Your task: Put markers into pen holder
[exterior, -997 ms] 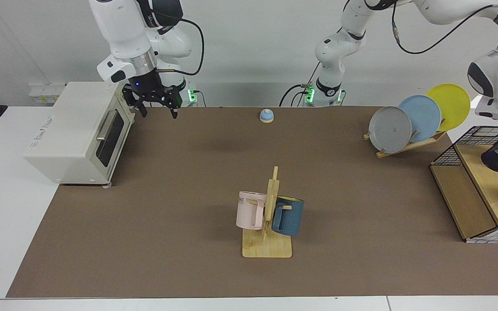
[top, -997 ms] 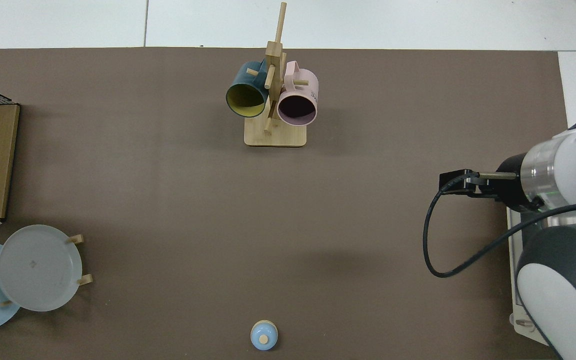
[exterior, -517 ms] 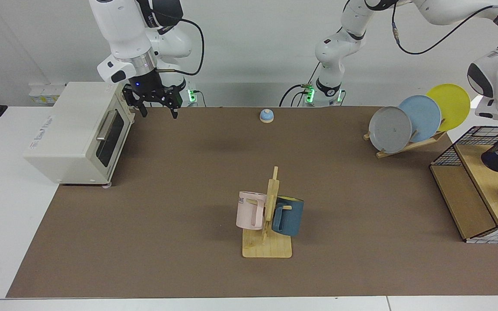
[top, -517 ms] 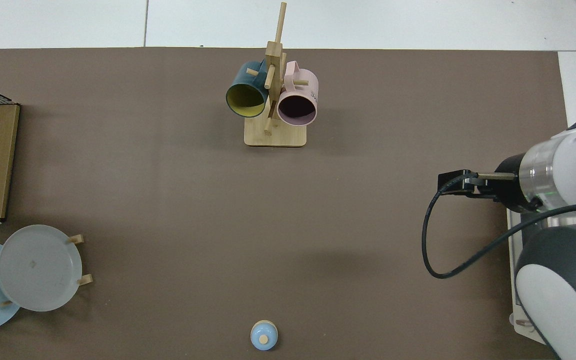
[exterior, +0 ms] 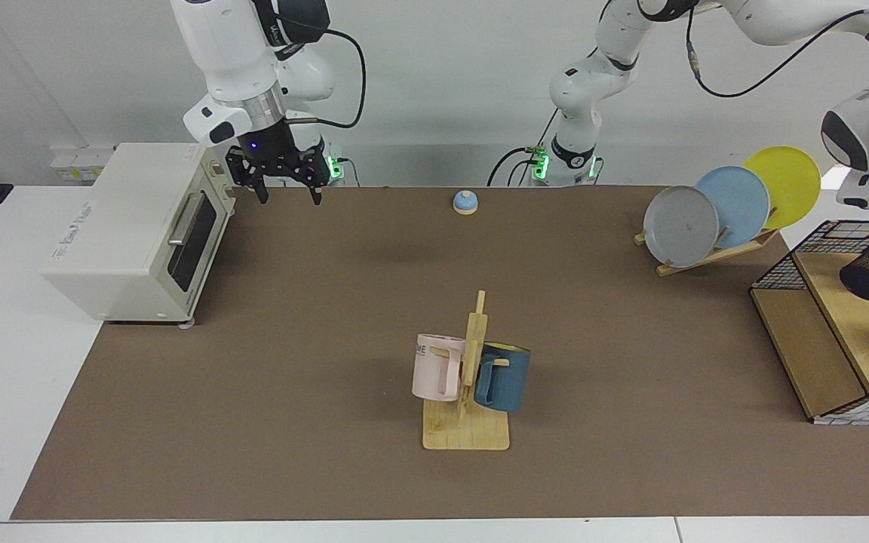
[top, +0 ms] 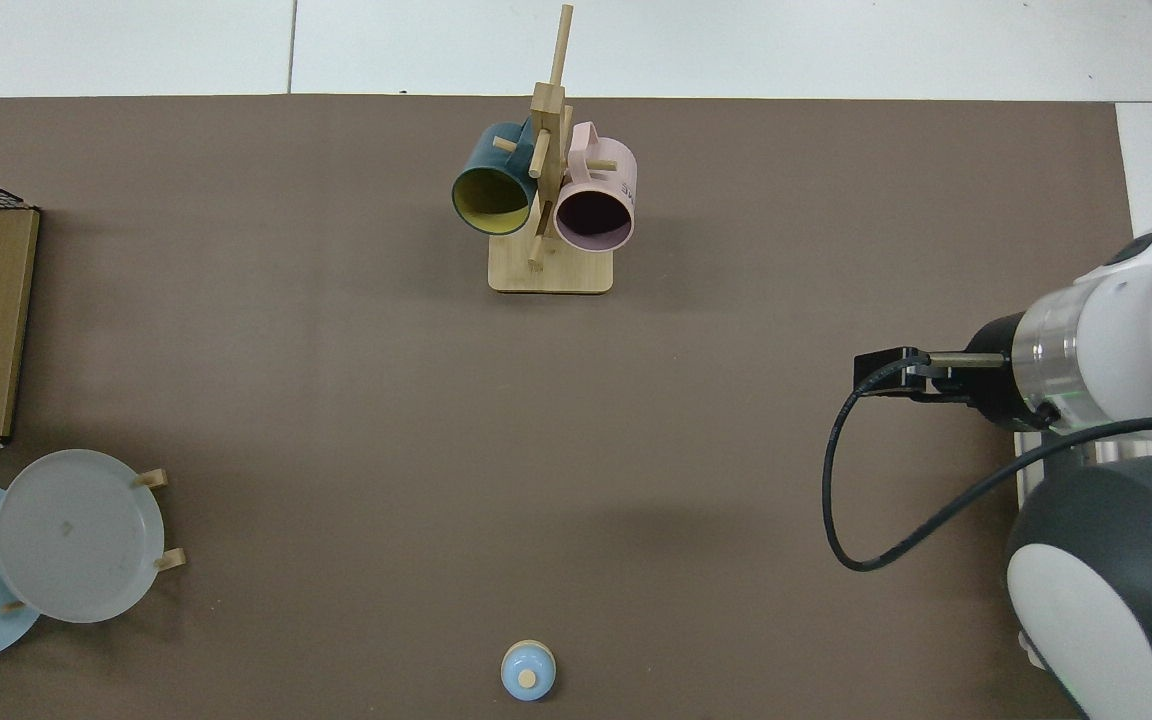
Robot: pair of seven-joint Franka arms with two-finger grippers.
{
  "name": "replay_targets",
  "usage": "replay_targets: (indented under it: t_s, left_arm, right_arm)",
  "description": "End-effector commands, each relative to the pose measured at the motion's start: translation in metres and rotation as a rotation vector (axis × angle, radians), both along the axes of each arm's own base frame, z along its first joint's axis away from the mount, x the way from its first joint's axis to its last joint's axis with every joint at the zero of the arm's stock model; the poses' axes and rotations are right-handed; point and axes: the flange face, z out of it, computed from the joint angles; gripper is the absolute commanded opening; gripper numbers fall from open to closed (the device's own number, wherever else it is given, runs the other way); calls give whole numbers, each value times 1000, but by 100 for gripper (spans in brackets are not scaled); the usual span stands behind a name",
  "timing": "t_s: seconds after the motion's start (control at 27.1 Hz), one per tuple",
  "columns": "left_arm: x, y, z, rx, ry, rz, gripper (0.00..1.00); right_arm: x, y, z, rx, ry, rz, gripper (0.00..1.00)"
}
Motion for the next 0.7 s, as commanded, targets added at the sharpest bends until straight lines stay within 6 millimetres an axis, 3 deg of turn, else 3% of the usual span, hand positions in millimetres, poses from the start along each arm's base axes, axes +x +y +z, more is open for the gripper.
replay_targets:
  t_s: [0.0,0.22,0.66]
  left_arm:
    - [4,5,3,-6,-9,-14,7]
    - [4,7,2,-9,-10,-10,35]
    - [6,5,6,1,-13,-15,43]
  right_arm:
    - [-2,-3,3,7,-16,-2,100]
    - [-4,1,3,-19,-15,11,100]
    - [-7,6,4,-75,-20,35,100]
